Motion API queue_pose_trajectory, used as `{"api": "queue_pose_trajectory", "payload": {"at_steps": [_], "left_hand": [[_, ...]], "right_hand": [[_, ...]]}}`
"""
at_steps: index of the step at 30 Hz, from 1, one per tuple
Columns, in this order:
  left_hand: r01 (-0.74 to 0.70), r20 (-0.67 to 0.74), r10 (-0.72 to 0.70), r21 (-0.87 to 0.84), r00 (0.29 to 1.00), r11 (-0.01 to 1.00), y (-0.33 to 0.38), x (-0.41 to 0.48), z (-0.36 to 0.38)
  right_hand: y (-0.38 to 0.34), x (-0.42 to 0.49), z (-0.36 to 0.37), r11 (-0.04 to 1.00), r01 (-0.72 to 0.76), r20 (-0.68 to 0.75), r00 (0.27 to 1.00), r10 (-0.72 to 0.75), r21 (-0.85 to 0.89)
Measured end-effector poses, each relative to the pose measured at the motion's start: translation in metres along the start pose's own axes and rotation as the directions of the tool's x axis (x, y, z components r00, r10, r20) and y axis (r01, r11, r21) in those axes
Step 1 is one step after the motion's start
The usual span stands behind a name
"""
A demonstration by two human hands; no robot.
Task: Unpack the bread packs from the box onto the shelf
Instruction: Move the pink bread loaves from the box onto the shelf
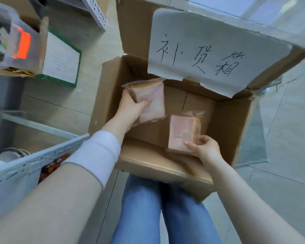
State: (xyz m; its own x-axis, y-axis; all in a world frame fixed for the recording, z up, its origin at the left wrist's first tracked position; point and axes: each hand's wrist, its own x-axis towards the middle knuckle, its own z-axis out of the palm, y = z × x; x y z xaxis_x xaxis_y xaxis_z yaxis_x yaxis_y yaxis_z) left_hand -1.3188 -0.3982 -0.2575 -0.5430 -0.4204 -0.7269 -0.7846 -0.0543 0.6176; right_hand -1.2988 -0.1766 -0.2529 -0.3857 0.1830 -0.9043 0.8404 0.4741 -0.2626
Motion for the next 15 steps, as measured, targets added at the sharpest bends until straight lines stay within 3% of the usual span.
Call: {"api": "queue_pose_trajectory", "payload": {"at_steps": [4, 9, 15], "left_hand": [[-0.041, -0.027, 0.038, -0.127, 0.999, 0.991, 0.012, -0.094, -0.039], [-0.164, -0.241, 0.099, -0.270, 0.966, 0.949, 0.009, -0.233, -0.095], [-0.409, -0.527, 0.148, -0.422, 0.837, 0.809, -0.016, -0.412, -0.152]], "right_hand": [[-0.005, -0.075, -0.032, 0.988, 0.144, -0.022, 0.990, -0.143, 0.051], [0.004, -0.180, -0.063, 0.937, 0.344, 0.016, 0.938, -0.345, 0.052], [0.024, -0.323, -0.069, 0.793, 0.609, 0.186, 0.778, -0.600, 0.011]]}}
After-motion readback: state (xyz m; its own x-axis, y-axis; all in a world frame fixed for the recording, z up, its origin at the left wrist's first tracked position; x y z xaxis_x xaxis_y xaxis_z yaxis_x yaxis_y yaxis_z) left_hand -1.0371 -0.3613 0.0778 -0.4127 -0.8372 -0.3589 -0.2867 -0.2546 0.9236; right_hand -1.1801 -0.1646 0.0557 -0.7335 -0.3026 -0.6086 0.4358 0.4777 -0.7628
